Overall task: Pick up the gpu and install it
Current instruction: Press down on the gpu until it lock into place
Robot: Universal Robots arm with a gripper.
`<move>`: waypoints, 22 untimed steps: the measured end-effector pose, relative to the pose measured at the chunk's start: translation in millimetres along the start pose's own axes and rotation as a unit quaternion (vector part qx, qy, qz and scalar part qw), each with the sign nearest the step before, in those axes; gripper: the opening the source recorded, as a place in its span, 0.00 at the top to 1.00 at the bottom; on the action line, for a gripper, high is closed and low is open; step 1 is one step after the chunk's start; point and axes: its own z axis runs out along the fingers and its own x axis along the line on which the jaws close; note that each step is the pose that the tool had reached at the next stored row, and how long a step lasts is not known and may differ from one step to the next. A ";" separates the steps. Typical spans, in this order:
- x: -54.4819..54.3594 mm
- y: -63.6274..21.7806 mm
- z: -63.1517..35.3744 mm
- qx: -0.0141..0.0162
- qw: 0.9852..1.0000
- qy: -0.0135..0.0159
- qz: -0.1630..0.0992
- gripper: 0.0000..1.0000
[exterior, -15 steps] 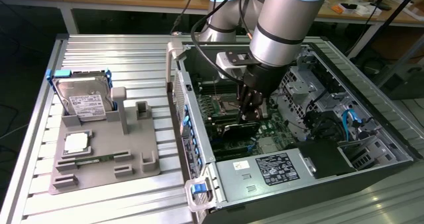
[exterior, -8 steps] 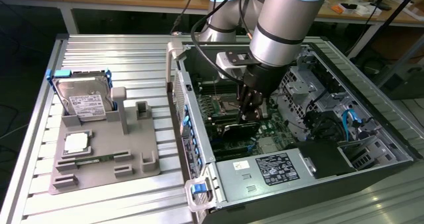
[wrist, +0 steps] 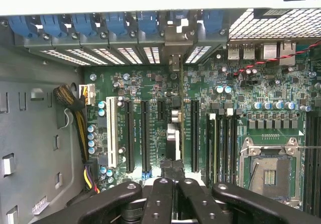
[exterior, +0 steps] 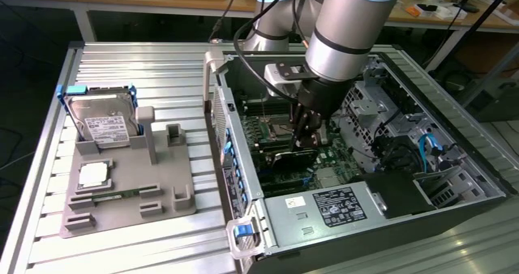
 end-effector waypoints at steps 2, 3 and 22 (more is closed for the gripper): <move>-1.1 2.4 0.0 0.000 1.000 -0.002 0.000 0.89; -1.1 3.1 0.1 0.000 1.000 -0.004 0.000 0.89; -3.3 46.3 5.6 0.000 1.000 -0.006 0.001 0.89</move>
